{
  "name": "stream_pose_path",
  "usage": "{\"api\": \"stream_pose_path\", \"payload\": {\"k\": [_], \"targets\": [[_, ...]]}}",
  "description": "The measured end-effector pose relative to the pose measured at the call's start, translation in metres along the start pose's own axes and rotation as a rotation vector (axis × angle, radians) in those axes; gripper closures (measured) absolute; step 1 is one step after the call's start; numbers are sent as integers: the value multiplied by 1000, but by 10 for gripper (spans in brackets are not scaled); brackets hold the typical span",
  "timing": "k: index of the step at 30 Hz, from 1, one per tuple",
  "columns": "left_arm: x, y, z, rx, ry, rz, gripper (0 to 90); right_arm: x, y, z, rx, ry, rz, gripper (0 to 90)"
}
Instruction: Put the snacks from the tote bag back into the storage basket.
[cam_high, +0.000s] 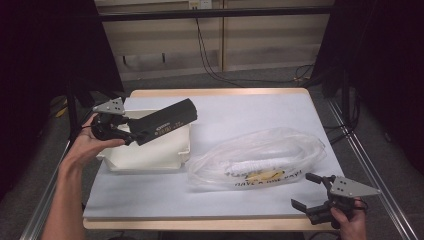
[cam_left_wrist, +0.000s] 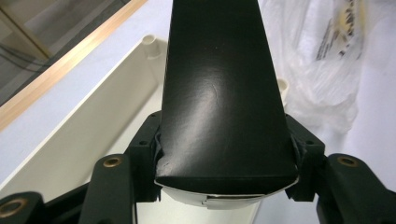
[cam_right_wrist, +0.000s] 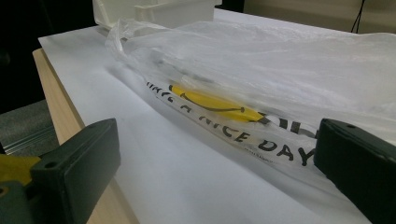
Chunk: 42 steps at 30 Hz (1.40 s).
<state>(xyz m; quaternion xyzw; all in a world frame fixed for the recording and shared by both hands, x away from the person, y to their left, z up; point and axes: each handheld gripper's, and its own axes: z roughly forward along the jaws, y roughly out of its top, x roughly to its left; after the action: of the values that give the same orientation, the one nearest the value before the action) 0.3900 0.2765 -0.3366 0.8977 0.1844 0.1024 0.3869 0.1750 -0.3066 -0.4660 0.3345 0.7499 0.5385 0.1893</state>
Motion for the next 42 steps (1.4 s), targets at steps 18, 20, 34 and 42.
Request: {"api": "stream_pose_path", "payload": {"k": [18, 20, 34, 42], "targets": [[23, -24, 12, 59, 17, -48, 431, -1, -1, 2, 12, 13, 5, 3], [23, -26, 15, 63, 13, -57, 431, 0, -1, 2, 12, 15, 7, 3], [30, -38, 31, 82, 10, -91, 431, 2, -1, 3, 24, 28, -4, 3], [33, -43, 39, 119, 15, -108, 431, 2, -1, 3, 21, 29, -4, 3]]}}
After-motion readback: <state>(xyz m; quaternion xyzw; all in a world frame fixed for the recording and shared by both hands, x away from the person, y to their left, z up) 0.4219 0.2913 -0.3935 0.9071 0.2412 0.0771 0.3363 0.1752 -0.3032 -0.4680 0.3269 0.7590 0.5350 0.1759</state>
